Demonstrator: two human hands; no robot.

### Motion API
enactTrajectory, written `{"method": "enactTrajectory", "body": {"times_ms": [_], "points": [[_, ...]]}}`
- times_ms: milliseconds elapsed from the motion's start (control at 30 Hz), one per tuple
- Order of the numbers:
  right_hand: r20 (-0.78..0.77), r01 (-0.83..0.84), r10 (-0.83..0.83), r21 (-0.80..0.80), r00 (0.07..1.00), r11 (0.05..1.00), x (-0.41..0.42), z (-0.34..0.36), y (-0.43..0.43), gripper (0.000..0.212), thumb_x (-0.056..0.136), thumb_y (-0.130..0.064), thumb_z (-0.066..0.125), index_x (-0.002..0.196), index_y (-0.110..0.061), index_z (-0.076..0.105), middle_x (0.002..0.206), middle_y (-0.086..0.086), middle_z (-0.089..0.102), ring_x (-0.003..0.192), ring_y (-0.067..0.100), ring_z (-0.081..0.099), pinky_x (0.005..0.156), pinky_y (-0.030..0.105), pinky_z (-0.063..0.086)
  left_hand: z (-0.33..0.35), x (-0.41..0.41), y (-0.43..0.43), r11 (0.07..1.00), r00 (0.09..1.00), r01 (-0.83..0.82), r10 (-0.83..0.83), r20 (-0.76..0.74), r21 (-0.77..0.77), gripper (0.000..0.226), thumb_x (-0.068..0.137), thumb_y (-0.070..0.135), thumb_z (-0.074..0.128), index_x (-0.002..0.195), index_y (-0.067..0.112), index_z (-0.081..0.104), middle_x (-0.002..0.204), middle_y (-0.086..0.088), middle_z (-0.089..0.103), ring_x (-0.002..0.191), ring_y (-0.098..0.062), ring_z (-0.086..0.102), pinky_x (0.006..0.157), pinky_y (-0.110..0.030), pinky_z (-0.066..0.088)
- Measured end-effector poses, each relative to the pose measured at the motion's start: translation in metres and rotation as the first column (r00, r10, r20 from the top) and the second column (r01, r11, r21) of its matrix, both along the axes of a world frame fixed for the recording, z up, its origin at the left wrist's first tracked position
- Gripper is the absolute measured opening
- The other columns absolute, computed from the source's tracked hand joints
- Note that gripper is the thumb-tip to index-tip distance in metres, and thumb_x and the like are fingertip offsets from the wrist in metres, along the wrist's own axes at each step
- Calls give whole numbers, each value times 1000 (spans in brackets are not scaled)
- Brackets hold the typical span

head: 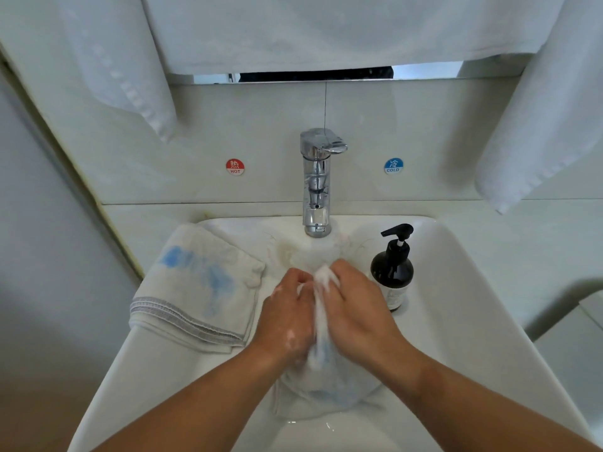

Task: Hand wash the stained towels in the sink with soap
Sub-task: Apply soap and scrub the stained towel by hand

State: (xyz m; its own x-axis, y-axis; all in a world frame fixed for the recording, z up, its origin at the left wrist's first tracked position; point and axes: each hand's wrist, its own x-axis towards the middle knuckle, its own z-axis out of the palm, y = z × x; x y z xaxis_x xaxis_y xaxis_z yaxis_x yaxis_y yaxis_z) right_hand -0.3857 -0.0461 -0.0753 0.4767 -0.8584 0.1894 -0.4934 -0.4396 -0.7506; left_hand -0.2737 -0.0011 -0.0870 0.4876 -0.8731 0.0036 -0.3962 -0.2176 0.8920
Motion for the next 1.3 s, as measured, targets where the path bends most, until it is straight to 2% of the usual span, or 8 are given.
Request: {"method": "enactTrajectory", "body": {"times_ms": [267,500,633,767,900,1033,1167,1300], "points": [[-144,18,-2,111,990,994,-12,-9,-13,24,106,-29,40,84,-22,47,88,-3,59,87,21,59,66,28,40,14,-1,-1,973,999,6,-18,-48,-229,16,103,23,52,106,37,59,94,17,66,90,0,63,80,-24,52],[158,146,-156,71,975,987,-2,4,-16,31,103,-22,49,74,-22,40,69,-6,51,64,11,47,59,30,36,5,1,7,987,988,154,-155,-11,-50,22,92,44,44,103,37,61,97,11,71,96,-12,67,89,-42,53],[-49,99,-93,140,994,985,-15,-2,-18,28,105,-24,42,77,-22,45,80,-4,56,79,17,55,65,31,37,14,-2,2,975,962,82,-131,-238,-208,15,98,27,57,103,39,64,98,14,70,95,-9,68,89,-38,57],[-36,-53,56,84,998,995,-4,-5,-2,29,105,-26,46,76,-27,41,76,-7,54,70,12,51,58,22,36,5,6,1,998,998,-32,34,44,-55,14,103,26,47,102,35,58,94,12,67,94,-11,64,90,-36,51],[146,119,-129,75,981,990,-1,4,-15,29,104,-24,49,75,-22,43,70,-4,54,66,14,51,58,27,36,3,7,5,982,977,186,-188,-102,-30,15,98,40,48,100,35,63,97,6,73,95,-15,69,88,-43,55],[-20,104,-102,134,995,986,-13,1,-22,28,105,-24,42,78,-21,45,81,-2,57,78,18,55,64,32,38,18,1,2,970,927,52,-135,-349,-238,18,101,14,56,104,30,66,95,7,72,88,-4,68,77,-23,57],[-125,-73,82,77,989,994,-7,-4,-10,24,104,-25,46,81,-22,45,83,-3,57,81,20,56,71,36,42,9,7,0,997,999,-49,49,-2,-66,15,103,23,48,107,32,59,101,11,65,95,-7,62,88,-30,51],[64,88,-92,65,994,994,-2,2,-21,25,104,-21,50,80,-19,47,76,-2,57,74,20,56,66,35,41,3,4,5,987,987,159,-159,36,22,15,104,30,46,108,32,60,100,9,68,94,-7,64,84,-29,51]]}}
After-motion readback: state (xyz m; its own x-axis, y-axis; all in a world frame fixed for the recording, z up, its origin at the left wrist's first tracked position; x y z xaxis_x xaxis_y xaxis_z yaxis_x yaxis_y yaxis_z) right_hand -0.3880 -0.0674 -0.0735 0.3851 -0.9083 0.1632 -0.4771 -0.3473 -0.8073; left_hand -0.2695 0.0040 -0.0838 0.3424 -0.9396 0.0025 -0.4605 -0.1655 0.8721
